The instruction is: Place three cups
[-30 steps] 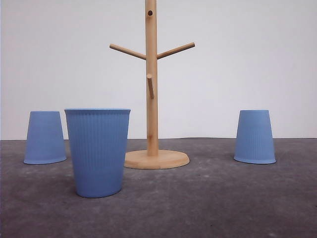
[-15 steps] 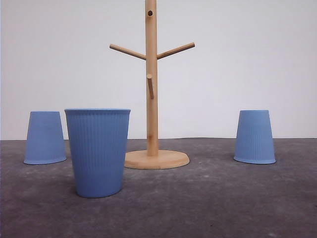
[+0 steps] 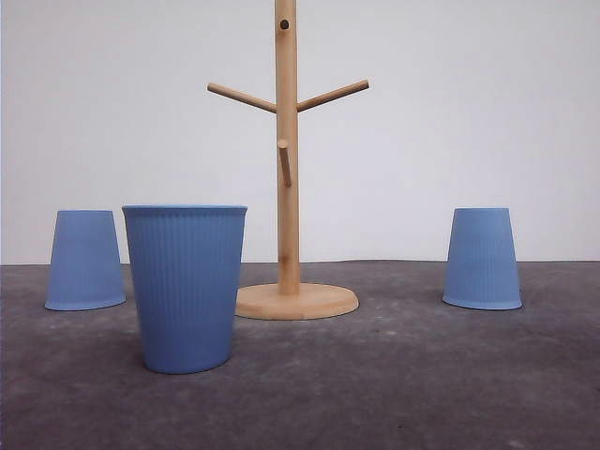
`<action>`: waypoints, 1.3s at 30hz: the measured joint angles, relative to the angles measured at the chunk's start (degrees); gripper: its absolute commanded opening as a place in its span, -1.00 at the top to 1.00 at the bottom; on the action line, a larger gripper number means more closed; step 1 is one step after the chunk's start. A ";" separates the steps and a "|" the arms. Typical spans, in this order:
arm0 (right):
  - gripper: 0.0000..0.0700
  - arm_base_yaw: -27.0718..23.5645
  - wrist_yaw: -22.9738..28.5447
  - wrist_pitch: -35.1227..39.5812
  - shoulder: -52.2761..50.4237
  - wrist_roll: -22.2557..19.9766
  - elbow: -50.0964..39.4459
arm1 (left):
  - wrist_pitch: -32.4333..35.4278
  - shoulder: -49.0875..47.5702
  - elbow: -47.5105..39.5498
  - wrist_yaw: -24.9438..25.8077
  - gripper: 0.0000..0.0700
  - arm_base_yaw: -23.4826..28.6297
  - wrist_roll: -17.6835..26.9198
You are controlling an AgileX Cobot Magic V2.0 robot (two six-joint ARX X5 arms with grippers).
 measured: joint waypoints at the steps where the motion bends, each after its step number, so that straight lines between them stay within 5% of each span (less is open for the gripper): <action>1: 0.98 1.58 0.03 0.45 0.35 -0.70 -0.01 | 0.48 0.12 0.00 -0.01 0.99 -1.68 1.02; 9: 0.97 8.98 0.03 3.00 1.20 -6.23 0.00 | 2.68 0.35 0.07 -0.08 0.97 -9.33 10.51; 11: 0.77 9.01 0.07 3.05 1.20 -6.69 0.00 | 2.70 0.35 0.20 -0.16 0.67 -9.36 11.17; 14: -0.03 9.01 0.07 3.07 1.20 -7.32 0.00 | 2.70 0.35 0.44 -0.18 -0.28 -9.36 11.19; 16: -0.14 9.01 0.08 3.08 1.20 -7.36 0.00 | 2.71 0.35 0.52 -0.18 -0.41 -9.36 11.18; 23: -0.14 9.01 0.07 3.09 1.20 -7.52 0.00 | 2.70 0.22 0.55 -0.60 -0.39 -9.36 10.02; 28: -0.14 9.01 0.07 3.09 1.20 -7.52 0.00 | 1.50 2.39 2.42 -3.41 -0.39 -8.92 3.35; 32: -0.14 9.01 0.03 3.09 1.20 -7.49 0.00 | -0.06 8.36 7.15 -4.76 -0.39 -7.45 -1.30; 39: -0.14 9.01 -0.02 3.09 1.20 -7.45 -0.01 | -1.04 23.81 16.74 -6.29 -0.40 -3.78 -2.55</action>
